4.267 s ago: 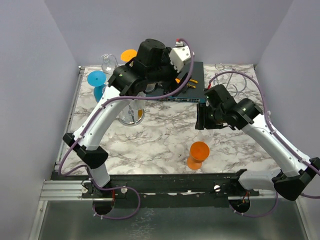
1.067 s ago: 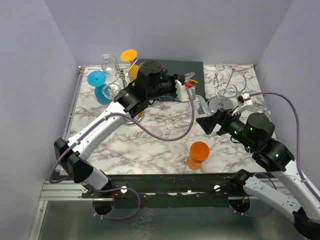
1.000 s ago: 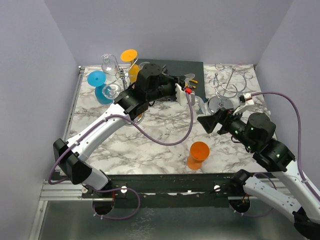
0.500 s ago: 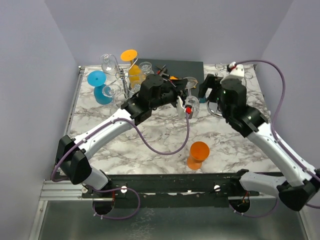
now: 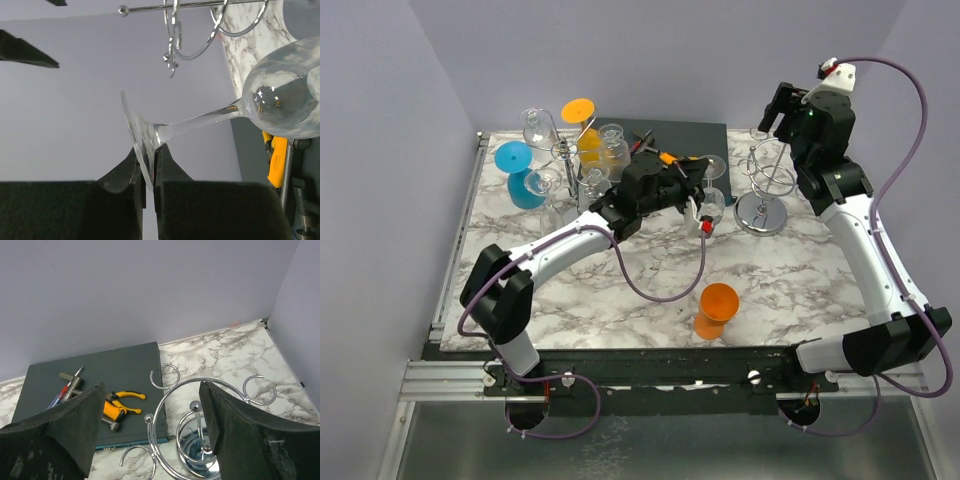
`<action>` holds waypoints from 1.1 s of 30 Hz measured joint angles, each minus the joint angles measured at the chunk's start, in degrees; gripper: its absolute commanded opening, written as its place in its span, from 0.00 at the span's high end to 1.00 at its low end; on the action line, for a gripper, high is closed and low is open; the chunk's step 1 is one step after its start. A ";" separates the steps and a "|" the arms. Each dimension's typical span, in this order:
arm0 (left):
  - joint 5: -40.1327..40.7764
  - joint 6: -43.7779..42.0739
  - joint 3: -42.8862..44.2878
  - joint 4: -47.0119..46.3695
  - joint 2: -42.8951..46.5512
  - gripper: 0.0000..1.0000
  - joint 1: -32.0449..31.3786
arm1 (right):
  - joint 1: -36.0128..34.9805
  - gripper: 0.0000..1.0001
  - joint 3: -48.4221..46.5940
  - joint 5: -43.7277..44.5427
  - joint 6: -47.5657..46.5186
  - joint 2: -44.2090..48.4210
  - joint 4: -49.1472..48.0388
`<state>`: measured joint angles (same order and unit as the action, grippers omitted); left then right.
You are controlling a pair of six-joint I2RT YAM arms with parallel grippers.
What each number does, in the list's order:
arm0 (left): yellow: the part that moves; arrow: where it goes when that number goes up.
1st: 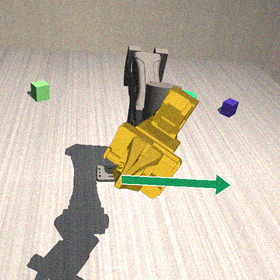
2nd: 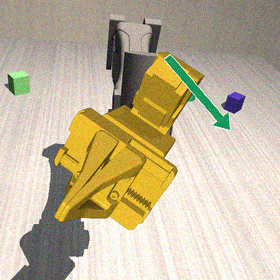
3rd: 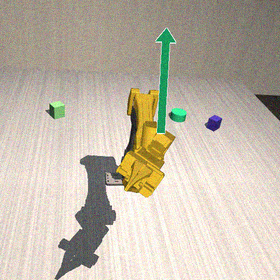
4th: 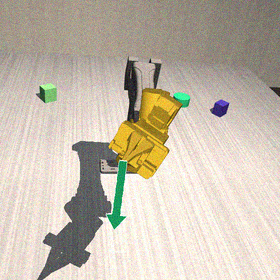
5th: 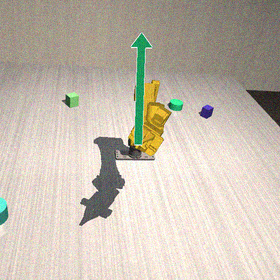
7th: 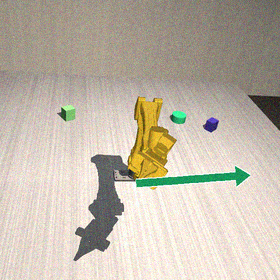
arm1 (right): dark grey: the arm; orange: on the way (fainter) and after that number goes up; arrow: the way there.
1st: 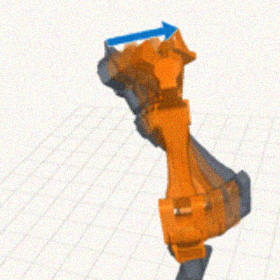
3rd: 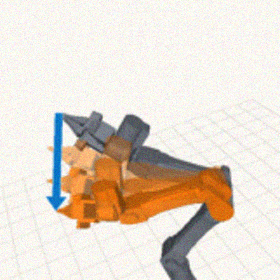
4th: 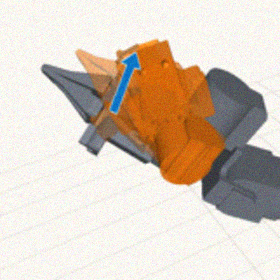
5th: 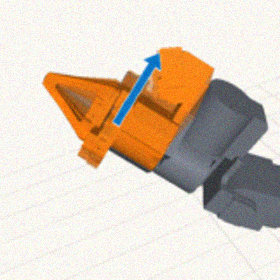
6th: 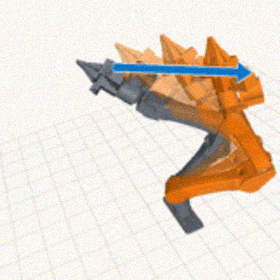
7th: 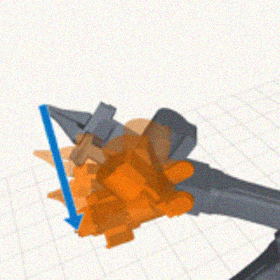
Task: Place the wine glass upside down on the wine glass rack
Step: Turn the wine glass upside down at the wine rack.
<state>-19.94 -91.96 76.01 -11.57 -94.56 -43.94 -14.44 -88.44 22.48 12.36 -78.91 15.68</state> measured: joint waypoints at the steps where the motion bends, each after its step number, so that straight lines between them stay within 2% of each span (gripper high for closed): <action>1: -0.37 -1.01 0.04 -0.26 -1.01 1.00 0.11 | 0.39 0.18 0.00 -0.55 -0.46 -0.13 0.02; 19: -5.46 -11.32 11.74 -3.34 -12.87 1.00 1.14 | 10.23 0.12 6.08 -7.13 -0.39 1.75 -1.11; 25: -6.93 -12.66 11.85 -3.30 -14.40 1.00 1.11 | 11.19 0.12 7.58 -7.74 0.24 2.75 -1.99; 33: -7.82 -13.27 16.22 -3.30 -17.88 1.00 1.09 | 11.43 0.12 8.41 -8.61 1.25 2.75 -2.34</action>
<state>-27.77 -105.23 92.23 -14.87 -112.44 -42.85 -3.01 -80.03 13.87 13.61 -76.16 13.34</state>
